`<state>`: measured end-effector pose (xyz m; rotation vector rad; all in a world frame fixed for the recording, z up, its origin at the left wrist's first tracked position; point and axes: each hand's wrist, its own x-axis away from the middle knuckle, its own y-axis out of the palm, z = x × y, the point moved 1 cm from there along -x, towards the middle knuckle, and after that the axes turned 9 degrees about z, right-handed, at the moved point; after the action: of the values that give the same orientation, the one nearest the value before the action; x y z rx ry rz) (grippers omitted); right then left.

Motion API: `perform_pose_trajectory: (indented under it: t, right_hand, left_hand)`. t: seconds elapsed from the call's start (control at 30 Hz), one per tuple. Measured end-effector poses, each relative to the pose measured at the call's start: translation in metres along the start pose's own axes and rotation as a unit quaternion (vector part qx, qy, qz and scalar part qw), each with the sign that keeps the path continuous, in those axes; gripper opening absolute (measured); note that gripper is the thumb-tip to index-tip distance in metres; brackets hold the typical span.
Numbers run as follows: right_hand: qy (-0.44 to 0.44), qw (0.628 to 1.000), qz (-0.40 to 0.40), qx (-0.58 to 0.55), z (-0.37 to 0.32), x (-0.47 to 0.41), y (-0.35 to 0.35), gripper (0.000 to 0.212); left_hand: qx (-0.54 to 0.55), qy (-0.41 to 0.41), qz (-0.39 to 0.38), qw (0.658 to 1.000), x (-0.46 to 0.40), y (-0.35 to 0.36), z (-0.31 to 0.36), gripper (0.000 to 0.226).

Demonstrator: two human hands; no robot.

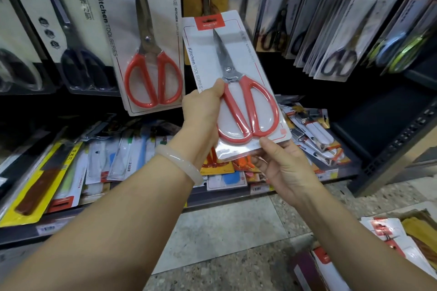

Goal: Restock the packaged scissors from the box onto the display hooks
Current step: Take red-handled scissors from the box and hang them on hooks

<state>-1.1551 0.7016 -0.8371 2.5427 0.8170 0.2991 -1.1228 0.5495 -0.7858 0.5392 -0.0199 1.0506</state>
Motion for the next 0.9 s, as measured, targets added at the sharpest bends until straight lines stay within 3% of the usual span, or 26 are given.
perform_pose_trajectory:
  t: [0.07,0.23,0.4,0.53,0.63,0.7,0.77,0.83,0.9]
  right_hand:
    - [-0.001,0.999,0.001,-0.037,0.0,0.0,0.003,0.028]
    - [0.008,0.996,-0.007,-0.093,0.005,0.003,0.01,0.034]
    - [0.036,0.997,-0.055,-0.049,0.021,0.009,0.025,0.023]
    - [0.055,0.994,-0.089,0.029,0.04,0.009,0.027,0.031]
    - [0.086,0.99,-0.084,0.07,0.033,0.005,0.008,0.029]
    - [0.109,0.992,-0.046,0.035,0.017,-0.004,-0.012,0.048]
    - [0.085,0.996,0.014,-0.023,-0.003,-0.013,-0.029,0.05]
    - [0.054,0.997,0.017,-0.048,-0.021,-0.019,-0.032,0.066]
    - [0.03,1.0,-0.002,0.009,-0.031,-0.024,-0.024,0.08]
  left_hand:
    - [0.013,-0.004,-0.003,1.0,0.001,0.005,-0.002,0.031]
    - [0.015,-0.026,-0.001,1.0,-0.001,0.006,-0.005,0.031]
    - [0.032,-0.041,0.0,0.999,0.005,0.015,-0.007,0.024]
    - [0.027,-0.054,-0.022,0.998,0.009,0.023,-0.002,0.03]
    - [-0.005,-0.002,-0.039,0.999,0.007,0.019,0.004,0.03]
    - [-0.028,0.028,-0.038,0.998,0.007,0.01,0.006,0.025]
    - [-0.041,0.034,-0.044,0.998,0.008,-0.002,0.005,0.016]
    - [-0.054,0.033,-0.052,0.997,0.01,-0.009,-0.001,0.006]
    - [-0.069,0.033,-0.051,0.996,0.011,-0.013,-0.006,0.004]
